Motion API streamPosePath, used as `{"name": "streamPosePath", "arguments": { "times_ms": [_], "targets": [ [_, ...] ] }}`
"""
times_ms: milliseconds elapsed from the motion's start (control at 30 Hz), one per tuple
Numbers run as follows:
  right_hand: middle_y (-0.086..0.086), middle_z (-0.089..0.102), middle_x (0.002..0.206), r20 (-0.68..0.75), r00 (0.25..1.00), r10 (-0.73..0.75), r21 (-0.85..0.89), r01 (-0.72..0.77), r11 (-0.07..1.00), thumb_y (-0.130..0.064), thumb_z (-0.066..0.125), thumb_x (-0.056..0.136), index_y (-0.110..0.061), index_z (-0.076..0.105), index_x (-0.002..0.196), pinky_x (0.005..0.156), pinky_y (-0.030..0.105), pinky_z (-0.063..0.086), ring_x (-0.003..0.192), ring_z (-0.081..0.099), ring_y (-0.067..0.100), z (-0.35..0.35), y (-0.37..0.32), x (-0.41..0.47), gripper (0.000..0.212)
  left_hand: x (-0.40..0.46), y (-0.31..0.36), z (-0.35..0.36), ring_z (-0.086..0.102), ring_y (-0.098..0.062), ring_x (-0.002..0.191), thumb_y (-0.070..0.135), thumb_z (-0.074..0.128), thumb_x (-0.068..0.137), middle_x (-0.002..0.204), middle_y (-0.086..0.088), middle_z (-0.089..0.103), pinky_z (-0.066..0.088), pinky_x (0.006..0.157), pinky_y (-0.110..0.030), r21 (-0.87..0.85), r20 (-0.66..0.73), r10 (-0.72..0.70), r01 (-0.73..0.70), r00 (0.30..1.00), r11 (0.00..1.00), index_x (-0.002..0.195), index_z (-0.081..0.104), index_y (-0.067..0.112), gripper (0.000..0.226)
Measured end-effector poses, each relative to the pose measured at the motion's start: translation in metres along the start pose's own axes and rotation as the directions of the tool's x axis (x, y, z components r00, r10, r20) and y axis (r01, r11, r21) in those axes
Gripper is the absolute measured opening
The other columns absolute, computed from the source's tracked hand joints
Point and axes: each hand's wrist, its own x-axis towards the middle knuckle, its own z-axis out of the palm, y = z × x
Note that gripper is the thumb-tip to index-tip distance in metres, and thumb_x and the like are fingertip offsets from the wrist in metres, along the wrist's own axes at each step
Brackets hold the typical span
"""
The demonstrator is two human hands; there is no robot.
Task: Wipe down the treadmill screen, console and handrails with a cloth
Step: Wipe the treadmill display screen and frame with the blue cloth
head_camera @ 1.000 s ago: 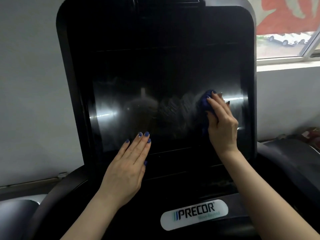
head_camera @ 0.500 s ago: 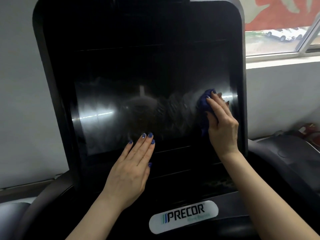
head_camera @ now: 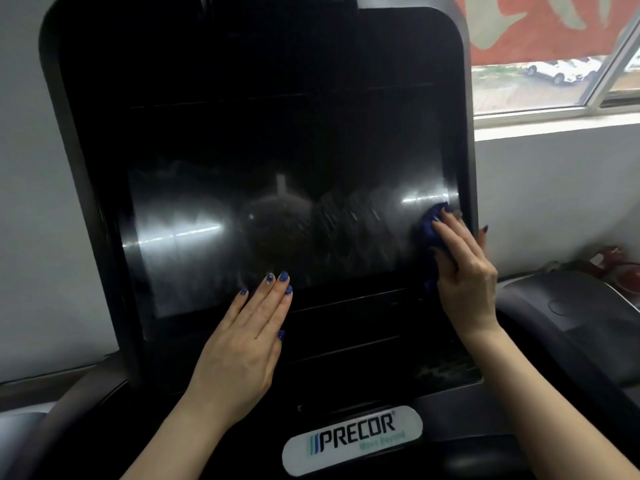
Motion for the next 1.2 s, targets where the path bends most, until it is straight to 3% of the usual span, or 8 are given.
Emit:
{"name": "streamPosePath", "arguments": {
  "times_ms": [167,333,500,700,900,1033,1200],
  "targets": [
    [0.013,0.052,0.142,0.009,0.999,0.031,-0.037,-0.031,0.999,-0.013,0.049,0.096,-0.004,0.061,0.129,0.123,0.04,0.012,0.134,0.047,0.028,-0.002,0.009,0.02,0.036,0.0,0.0,0.001,0.018,-0.02,0.151,0.02,0.037,0.098,0.163,-0.008,0.023,0.017,0.121,-0.042,-0.009,0.002,0.001,-0.001,1.0,1.0,0.151,0.034,0.003,0.056],
    [0.013,0.051,0.142,0.021,1.0,0.003,-0.016,-0.002,1.0,-0.011,0.049,0.097,-0.002,0.061,0.129,0.12,0.052,0.02,0.136,0.045,0.026,-0.003,0.008,0.002,0.036,0.0,-0.001,0.005,0.018,-0.021,0.151,0.019,0.038,0.097,0.163,-0.008,0.022,0.016,0.122,-0.042,-0.01,-0.009,0.001,-0.001,1.0,1.0,0.151,0.034,0.003,0.056],
    [0.009,0.05,0.141,0.083,0.994,-0.071,-0.018,0.073,0.997,-0.012,0.05,0.097,-0.001,0.061,0.127,0.119,0.05,0.024,0.135,0.045,0.025,-0.016,0.015,-0.027,0.034,-0.001,-0.003,0.006,0.019,-0.022,0.151,0.019,0.038,0.097,0.163,-0.008,0.022,0.017,0.122,-0.043,-0.009,-0.014,0.006,-0.007,1.0,1.0,0.151,0.034,0.003,0.056],
    [0.01,0.049,0.142,0.031,0.999,-0.02,0.003,0.02,1.0,-0.01,0.053,0.096,-0.001,0.061,0.127,0.12,0.042,0.025,0.136,0.043,0.025,-0.006,0.001,-0.027,0.034,-0.005,-0.004,0.002,0.018,-0.021,0.151,0.02,0.037,0.098,0.164,-0.008,0.021,0.015,0.123,-0.042,0.005,-0.002,0.021,-0.021,1.0,1.0,0.151,0.032,0.004,0.056],
    [0.011,0.049,0.143,0.112,0.988,-0.105,0.038,0.101,0.994,-0.002,0.061,0.091,-0.004,0.058,0.13,0.117,0.049,0.029,0.137,0.043,0.023,-0.006,0.003,-0.026,0.039,-0.016,-0.011,0.003,0.017,-0.021,0.151,0.022,0.037,0.097,0.164,-0.008,0.02,0.012,0.123,-0.041,0.052,0.018,0.028,-0.029,0.999,0.998,0.151,0.032,0.003,0.057],
    [0.014,0.052,0.14,0.052,0.994,-0.091,0.049,0.088,0.995,-0.001,0.058,0.093,0.0,0.062,0.126,0.113,0.052,0.033,0.135,0.046,0.027,0.002,-0.01,-0.026,0.033,-0.015,-0.013,0.003,0.018,-0.021,0.151,0.022,0.038,0.098,0.164,-0.008,0.019,0.013,0.123,-0.041,0.039,0.014,0.037,-0.037,0.999,0.999,0.152,0.031,0.004,0.057],
    [0.015,0.051,0.142,0.183,0.96,-0.212,0.132,0.19,0.973,-0.006,0.058,0.095,-0.001,0.061,0.128,0.116,0.046,0.031,0.138,0.044,0.028,0.011,-0.029,-0.024,0.033,-0.016,-0.015,0.006,0.018,-0.021,0.151,0.02,0.039,0.097,0.164,-0.008,0.021,0.015,0.123,-0.042,0.047,0.006,0.048,-0.048,0.999,0.998,0.152,0.032,0.004,0.057]
  ]
}}
